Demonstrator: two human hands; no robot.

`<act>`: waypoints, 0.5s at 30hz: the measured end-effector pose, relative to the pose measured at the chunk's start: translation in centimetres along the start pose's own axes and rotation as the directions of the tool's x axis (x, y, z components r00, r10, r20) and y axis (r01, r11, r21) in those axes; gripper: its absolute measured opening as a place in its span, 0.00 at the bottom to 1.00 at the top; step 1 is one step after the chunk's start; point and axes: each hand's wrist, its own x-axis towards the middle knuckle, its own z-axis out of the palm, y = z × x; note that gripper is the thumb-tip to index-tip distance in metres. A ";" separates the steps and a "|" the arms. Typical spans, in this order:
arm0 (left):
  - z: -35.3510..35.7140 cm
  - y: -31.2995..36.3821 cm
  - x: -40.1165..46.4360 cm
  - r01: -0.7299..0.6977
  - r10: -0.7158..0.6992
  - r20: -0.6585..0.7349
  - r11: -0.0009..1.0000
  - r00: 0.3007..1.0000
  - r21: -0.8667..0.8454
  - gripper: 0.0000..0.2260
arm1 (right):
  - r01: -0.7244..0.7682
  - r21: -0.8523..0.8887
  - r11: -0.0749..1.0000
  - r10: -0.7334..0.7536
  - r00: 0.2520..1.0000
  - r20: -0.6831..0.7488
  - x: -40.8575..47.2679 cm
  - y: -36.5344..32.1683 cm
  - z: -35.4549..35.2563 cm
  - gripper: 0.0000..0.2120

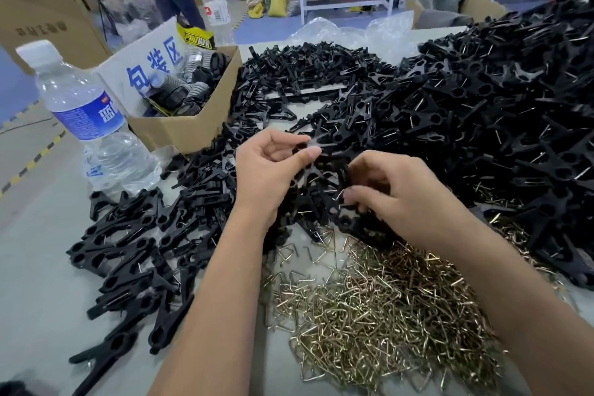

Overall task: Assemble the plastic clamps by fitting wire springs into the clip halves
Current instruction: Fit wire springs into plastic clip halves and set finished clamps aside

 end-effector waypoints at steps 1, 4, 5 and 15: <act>-0.1 0.0 0.1 0.004 -0.005 -0.033 1.000 0.999 -0.024 0.10 | 0.012 -0.037 0.999 -0.013 0.999 -0.031 0.0 0.1 0.0 0.09; -0.4 0.0 0.2 0.009 -0.016 -0.065 0.995 0.998 -0.102 0.11 | 0.057 -0.187 0.981 -0.054 0.998 0.017 -0.1 -0.5 -0.3 0.09; -0.4 0.1 0.2 0.010 -0.018 -0.059 0.993 0.998 -0.120 0.11 | 0.081 -0.245 0.966 -0.060 0.994 0.092 -0.2 -0.8 -0.3 0.08; -0.3 0.6 -0.2 -0.003 0.000 -0.021 0.989 1.000 -0.151 0.13 | 0.220 -0.470 0.855 -0.094 0.956 0.276 -0.1 -2.0 2.9 0.02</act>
